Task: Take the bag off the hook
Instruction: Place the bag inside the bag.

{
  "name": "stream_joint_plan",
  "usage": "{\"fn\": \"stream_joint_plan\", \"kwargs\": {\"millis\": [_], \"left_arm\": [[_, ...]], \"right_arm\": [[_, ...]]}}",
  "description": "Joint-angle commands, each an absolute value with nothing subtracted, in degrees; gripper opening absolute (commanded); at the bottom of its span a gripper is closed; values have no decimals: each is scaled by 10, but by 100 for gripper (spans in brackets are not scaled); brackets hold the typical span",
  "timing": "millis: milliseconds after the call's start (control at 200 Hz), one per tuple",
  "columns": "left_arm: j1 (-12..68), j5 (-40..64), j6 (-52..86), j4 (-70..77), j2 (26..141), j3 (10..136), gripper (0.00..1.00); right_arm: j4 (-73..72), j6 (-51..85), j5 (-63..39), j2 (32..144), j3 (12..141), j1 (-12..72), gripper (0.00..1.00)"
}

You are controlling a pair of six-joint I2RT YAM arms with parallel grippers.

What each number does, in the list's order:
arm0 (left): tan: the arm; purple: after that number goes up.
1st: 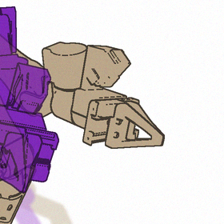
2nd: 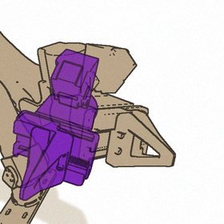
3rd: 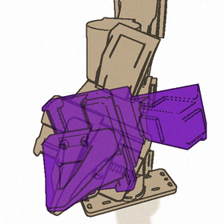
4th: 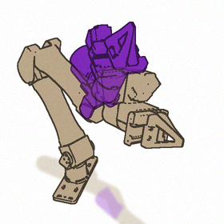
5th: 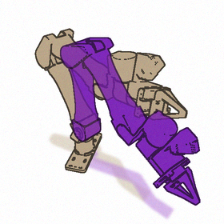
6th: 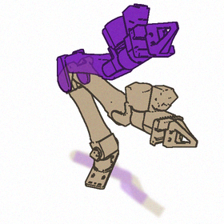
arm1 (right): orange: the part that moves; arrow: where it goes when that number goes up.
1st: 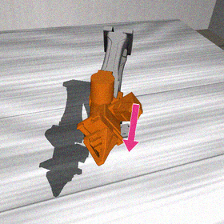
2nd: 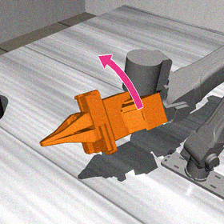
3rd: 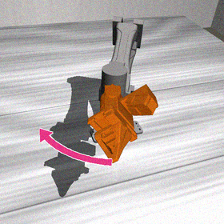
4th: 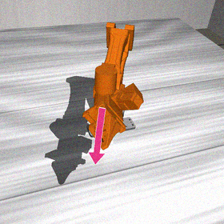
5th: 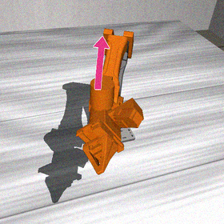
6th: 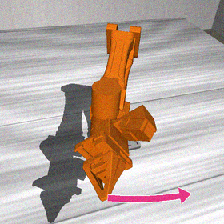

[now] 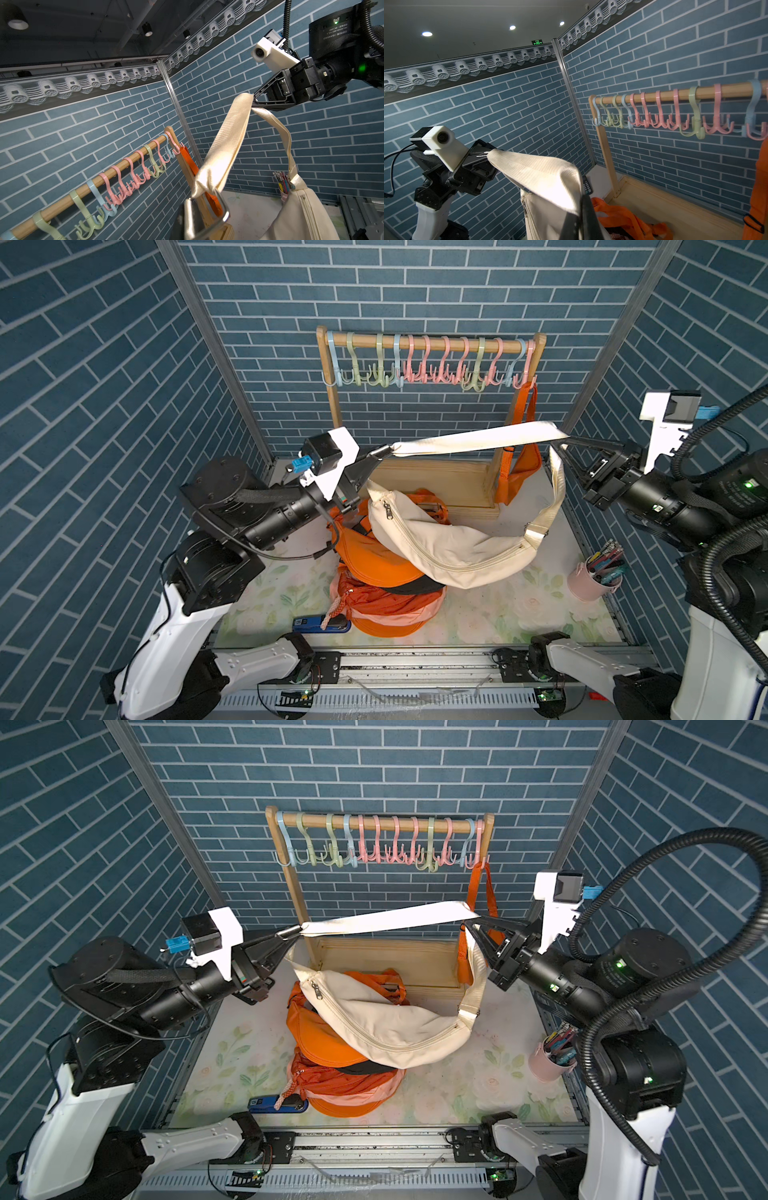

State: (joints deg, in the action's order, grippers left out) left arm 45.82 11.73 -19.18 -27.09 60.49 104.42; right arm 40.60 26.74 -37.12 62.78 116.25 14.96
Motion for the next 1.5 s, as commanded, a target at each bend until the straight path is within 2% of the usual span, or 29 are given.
{"fn": "stream_joint_plan", "kwargs": {"millis": [0, 65, 185, 405, 545, 1195, 1335, 1495], "left_arm": [[439, -74, -201, -280, 511, 1074, 0], [439, -117, -208, -304, 503, 1079, 0], [439, -180, -233, -299, 489, 1063, 0], [439, -173, -241, -323, 529, 1149, 0], [439, -169, -239, -338, 538, 1190, 0], [437, -142, -225, -362, 555, 1264, 0], [436, -168, -227, -364, 547, 1234, 0], [436, -244, -244, -317, 541, 1154, 0]], "right_arm": [[335, 332, -241, 631, 1142, 129, 0], [326, 331, -237, 650, 1133, 147, 0], [351, 270, -168, 702, 1158, 234, 0], [450, 206, -125, 852, 1376, 312, 0], [485, 186, -115, 893, 1474, 335, 0], [493, 170, -70, 834, 1506, 401, 0], [499, 164, -54, 831, 1486, 402, 0], [514, 118, 41, 880, 1456, 401, 0]]}}
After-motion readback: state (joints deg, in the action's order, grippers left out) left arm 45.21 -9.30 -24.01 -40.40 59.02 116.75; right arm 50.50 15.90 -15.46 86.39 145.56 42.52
